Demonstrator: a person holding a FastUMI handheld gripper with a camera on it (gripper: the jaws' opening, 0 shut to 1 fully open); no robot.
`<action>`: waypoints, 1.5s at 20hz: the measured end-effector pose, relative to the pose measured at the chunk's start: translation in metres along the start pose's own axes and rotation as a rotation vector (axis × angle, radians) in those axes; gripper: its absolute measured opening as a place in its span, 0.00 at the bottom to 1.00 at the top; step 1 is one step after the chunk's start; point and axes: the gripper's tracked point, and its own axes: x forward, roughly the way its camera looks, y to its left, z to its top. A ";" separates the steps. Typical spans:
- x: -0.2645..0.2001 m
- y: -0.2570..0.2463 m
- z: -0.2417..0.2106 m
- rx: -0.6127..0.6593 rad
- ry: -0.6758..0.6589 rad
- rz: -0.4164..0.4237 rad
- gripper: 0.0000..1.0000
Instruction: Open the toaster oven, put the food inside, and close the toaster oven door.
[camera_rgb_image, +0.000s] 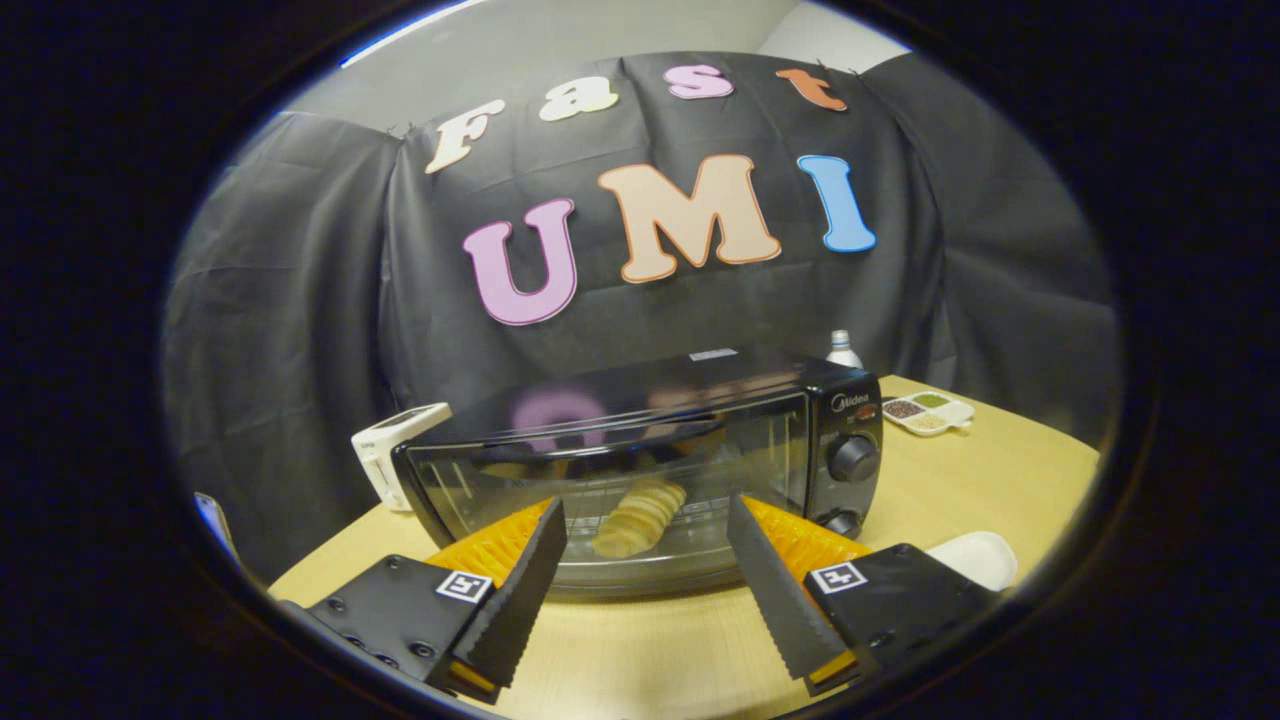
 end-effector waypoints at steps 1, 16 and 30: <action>-0.002 -0.005 0.001 -0.001 0.000 -0.003 0.99; -0.078 -0.058 0.113 -0.077 -0.128 0.034 0.99; -0.105 -0.084 0.161 -0.144 -0.157 0.010 0.99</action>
